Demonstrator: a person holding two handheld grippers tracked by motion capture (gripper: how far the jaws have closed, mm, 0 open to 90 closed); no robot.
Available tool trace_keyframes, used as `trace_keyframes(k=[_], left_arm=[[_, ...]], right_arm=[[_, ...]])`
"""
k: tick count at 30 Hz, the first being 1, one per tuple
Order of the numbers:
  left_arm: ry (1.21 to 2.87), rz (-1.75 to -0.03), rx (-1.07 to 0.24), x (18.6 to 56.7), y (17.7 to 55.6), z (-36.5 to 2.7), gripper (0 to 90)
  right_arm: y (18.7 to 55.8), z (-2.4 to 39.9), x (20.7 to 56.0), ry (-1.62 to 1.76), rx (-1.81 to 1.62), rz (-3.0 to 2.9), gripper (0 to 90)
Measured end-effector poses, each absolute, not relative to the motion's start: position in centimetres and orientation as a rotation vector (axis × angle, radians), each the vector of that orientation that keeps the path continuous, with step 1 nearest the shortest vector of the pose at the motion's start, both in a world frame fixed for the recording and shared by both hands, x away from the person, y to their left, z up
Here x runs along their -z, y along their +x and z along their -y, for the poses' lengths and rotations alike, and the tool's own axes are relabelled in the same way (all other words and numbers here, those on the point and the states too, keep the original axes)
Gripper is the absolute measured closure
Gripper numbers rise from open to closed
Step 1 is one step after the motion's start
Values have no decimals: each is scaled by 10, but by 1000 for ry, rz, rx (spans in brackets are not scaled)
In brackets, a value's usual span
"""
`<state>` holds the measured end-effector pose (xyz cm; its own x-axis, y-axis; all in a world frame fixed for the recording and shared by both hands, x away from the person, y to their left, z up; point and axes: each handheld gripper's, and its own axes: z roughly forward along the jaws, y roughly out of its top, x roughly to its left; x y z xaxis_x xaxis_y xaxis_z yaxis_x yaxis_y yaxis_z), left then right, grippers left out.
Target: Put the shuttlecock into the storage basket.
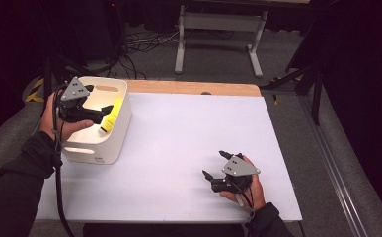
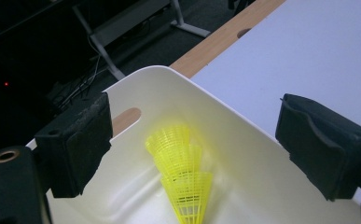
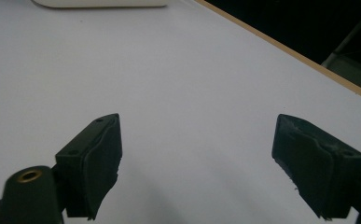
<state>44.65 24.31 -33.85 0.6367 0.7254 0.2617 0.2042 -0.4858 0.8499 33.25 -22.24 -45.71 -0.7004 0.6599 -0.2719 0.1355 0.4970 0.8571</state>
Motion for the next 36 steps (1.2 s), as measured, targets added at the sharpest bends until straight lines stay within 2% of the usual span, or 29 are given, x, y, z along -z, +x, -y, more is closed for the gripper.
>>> trace_keyframes(k=[17, 36], left_arm=[[1905, -643, -772, 337, 418, -240, 105], [1893, -564, -810, 341, 401, -221, 77]], right_arm=[[333, 224, 457, 654, -1154, -2156, 168], [332, 224, 455, 646, -1153, -2151, 168]])
